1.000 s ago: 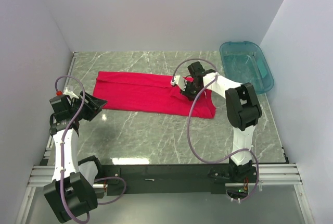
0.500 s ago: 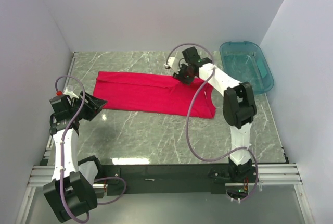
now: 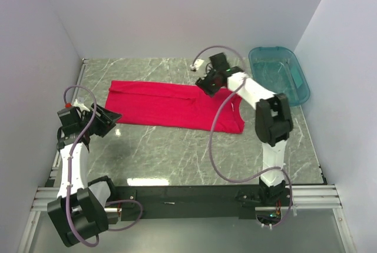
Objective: Fold and stack the t-shirts
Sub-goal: Fold the tshirt
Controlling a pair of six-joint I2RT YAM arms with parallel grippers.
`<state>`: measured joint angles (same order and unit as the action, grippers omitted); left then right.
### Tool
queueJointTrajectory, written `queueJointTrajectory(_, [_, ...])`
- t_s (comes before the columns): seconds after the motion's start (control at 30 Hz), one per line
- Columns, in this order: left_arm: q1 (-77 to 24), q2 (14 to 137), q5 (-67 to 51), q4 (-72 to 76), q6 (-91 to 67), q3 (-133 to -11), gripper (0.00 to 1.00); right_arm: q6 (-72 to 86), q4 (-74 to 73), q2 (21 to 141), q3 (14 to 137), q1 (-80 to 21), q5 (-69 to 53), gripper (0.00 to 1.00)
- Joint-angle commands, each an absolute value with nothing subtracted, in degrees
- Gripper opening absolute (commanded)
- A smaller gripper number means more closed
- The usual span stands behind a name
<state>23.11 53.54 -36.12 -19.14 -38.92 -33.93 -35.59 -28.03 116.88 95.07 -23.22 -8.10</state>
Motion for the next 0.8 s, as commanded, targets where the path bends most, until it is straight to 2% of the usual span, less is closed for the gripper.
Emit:
queueJointTrajectory(0.0, [23.1,55.8,-28.9,-21.9,-41.0,-34.4,0.64,-46.7,-47.7,106.2,94.1,-20.1,-39.7,0.64])
queueJointTrajectory(0.1, [23.0,60.3,-18.8,-25.6,-43.0,-36.7,0.63,-47.6,-49.1,100.2,85.9,-22.4,-48.2,0.65])
queueJointTrajectory(0.23, [23.0,65.6,-20.7,-21.1,-40.1,-39.4,0.63,-34.0,-35.0,91.9,71.7,-25.0,-40.0,0.65])
queueJointTrajectory(0.27, [22.9,67.0,-25.4,-18.9,-38.9,-39.5,0.63,-31.2,-32.8,90.7,70.5,-24.7,-38.2,0.65])
queueJointTrajectory(0.37, [20.4,71.0,-27.1,-12.8,-35.4,-41.9,0.63,-27.1,-30.1,86.5,68.9,-20.8,-40.2,0.65])
queueJointTrajectory(0.53, [12.6,87.0,-17.2,-16.4,-28.3,-56.9,0.59,-29.3,-30.9,80.2,66.0,-15.9,-49.9,0.65])
queueJointTrajectory(0.6, [12.6,91.3,-14.5,-15.9,-27.9,-63.0,0.58,-28.4,-29.1,78.5,63.8,-15.5,-50.9,0.65])
queueJointTrajectory(0.63, [12.6,95.8,-14.5,-15.8,-28.1,-65.2,0.56,-28.2,-28.8,78.2,63.4,-15.4,-51.2,0.65])
queueJointTrajectory(0.73, [12.7,104.6,-17.5,-14.1,-30.5,-73.9,0.38,-27.2,-28.1,78.3,63.3,-15.3,-52.3,0.65])
queueJointTrajectory(0.77, [12.7,107.3,-18.5,-14.6,-31.2,-76.5,0.26,-27.2,-28.3,78.6,63.5,-15.3,-52.5,0.65])
